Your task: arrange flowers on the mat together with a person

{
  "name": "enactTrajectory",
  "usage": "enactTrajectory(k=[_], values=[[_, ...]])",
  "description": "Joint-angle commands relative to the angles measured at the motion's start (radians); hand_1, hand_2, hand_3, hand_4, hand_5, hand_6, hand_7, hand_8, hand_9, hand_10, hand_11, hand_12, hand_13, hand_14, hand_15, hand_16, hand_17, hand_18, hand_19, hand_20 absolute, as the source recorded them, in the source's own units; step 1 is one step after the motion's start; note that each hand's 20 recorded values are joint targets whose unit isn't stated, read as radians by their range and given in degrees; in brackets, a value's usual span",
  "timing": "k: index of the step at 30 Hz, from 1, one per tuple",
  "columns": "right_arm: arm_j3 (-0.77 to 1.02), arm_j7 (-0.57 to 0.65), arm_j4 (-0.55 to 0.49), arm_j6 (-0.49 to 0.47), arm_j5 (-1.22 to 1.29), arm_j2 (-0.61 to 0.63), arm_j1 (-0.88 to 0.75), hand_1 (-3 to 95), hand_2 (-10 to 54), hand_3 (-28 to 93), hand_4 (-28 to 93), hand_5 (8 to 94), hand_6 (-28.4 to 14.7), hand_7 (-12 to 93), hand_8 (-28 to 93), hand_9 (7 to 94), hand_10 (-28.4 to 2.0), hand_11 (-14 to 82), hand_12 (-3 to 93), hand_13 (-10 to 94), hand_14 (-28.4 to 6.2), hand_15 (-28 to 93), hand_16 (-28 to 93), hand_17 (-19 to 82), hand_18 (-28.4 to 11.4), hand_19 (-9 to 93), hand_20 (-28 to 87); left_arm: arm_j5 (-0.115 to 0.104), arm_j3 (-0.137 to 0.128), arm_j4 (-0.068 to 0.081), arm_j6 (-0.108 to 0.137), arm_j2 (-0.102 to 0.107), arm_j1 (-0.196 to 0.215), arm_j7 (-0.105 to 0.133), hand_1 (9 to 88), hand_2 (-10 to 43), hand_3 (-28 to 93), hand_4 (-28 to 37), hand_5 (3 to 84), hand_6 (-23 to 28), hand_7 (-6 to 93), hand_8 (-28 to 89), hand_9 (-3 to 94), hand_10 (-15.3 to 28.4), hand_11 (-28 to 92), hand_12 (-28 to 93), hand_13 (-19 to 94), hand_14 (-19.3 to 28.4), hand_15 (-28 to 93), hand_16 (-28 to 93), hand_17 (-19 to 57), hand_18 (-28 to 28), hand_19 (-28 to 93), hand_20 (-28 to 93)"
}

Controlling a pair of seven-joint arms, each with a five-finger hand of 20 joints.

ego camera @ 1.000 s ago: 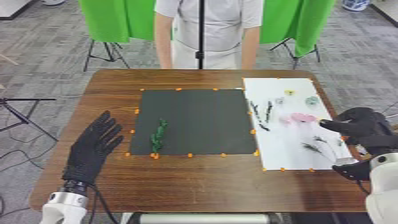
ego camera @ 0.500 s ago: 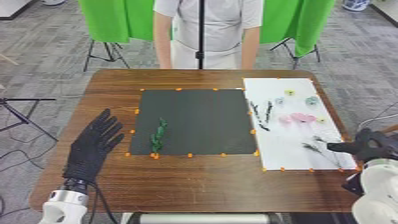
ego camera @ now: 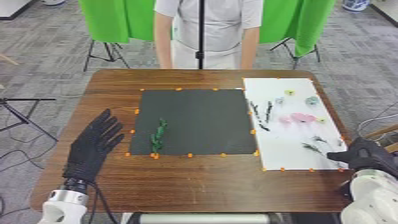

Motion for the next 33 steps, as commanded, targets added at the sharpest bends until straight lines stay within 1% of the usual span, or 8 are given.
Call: enactTrajectory(k=[1,11,16,17,18,23,26,33], values=[[-0.037,-0.006,0.019,0.06,-0.088,0.01,-0.007,35.4,-9.5,63,-28,68.4,-0.9,42,-14,70.2,-12.1,64.2,49.5,73,-9.8,76,27,43,-20.1,93,38,-0.004,-0.001,0.011,0.001,0.002,0.002,-0.012,29.2,-2.3,69,-22.1,30.3,2.9,14.7,-8,24.0,11.0,15,16,19,12.4,18,5,-10.5,21.0,42,9],[-0.083,-0.035,0.084,0.078,-0.065,0.013,0.016,33.7,-9.5,68,-28,66.1,-0.9,44,-15,68.2,-12.4,64.6,51.5,71,-9.9,77,29,42,-20.0,93,40,-0.007,0.0,0.013,-0.001,0.0,0.0,-0.015,29.2,-2.0,69,-22.3,30.3,3.0,14.6,-8,24.1,11.1,15,16,19,12.5,18,5,-10.5,21.0,42,9],[-0.098,-0.032,0.116,0.101,-0.067,0.017,0.023,35.8,-9.5,71,-28,64.8,-0.9,44,-15,67.1,-12.3,65.0,50.8,70,-9.7,77,28,41,-19.7,93,39,0.002,-0.002,0.01,-0.003,-0.001,0.001,-0.015,28.7,-1.7,69,-22.3,30.4,3.0,14.5,-8,24.1,11.1,15,16,19,12.5,18,5,-10.5,21.0,42,9],[-0.097,-0.041,0.121,0.109,-0.071,0.018,0.02,37.3,-9.5,70,-28,64.5,-0.9,44,-7,67.2,-12.3,65.3,50.0,70,-9.7,77,28,41,-19.7,93,38,0.001,-0.004,0.01,-0.004,-0.001,0.002,-0.017,28.7,-1.7,69,-22.3,30.4,3.0,14.4,-8,24.1,11.2,15,16,19,12.5,18,5,-10.5,20.9,42,9],[-0.095,-0.056,0.126,0.113,-0.073,0.018,0.021,41.3,-9.5,68,-28,65.0,-0.7,45,3,68.5,-12.0,65.1,49.0,71,-9.6,77,27,42,-19.6,93,39,0.001,-0.002,0.011,-0.002,0.0,0.001,-0.016,28.7,-1.7,69,-22.3,30.4,3.0,14.4,-8,24.2,11.2,15,16,19,12.5,18,5,-10.5,21.0,42,9],[-0.078,-0.095,0.123,0.116,-0.055,0.016,0.001,53.2,-9.5,66,-28,80.0,0.9,39,5,81.5,-9.3,60.5,44.3,80,-8.2,73,29,48,-19.4,93,46,-0.001,-0.001,0.01,0.001,0.0,0.006,-0.014,28.7,-1.6,69,-22.4,30.4,3.0,14.4,-8,24.2,11.2,15,16,19,12.5,18,5,-10.5,21.0,42,9],[-0.079,-0.113,0.113,0.161,-0.049,0.02,-0.003,51.3,-9.5,73,-28,83.4,-0.4,36,7,83.9,-7.7,62.1,44.6,83,-6.7,75,30,52,-19.3,93,51,-0.001,-0.003,0.01,0.0,0.001,0.007,-0.014,28.6,-1.6,69,-22.3,30.4,3.0,14.3,-8,24.2,11.2,15,16,19,12.5,18,5,-10.5,21.0,42,9],[-0.104,-0.15,0.035,0.281,-0.086,0.048,0.046,47.3,-9.5,82,-26,82.9,-1.2,44,8,86.1,-6.8,66.9,44.9,86,-5.8,80,29,56,-19.6,93,61,-0.001,-0.004,0.007,0.0,0.004,0.008,-0.013,28.6,-1.6,69,-22.4,30.4,3.0,14.3,-8,24.2,11.2,15,16,19,12.6,18,5,-10.5,21.0,42,9]])
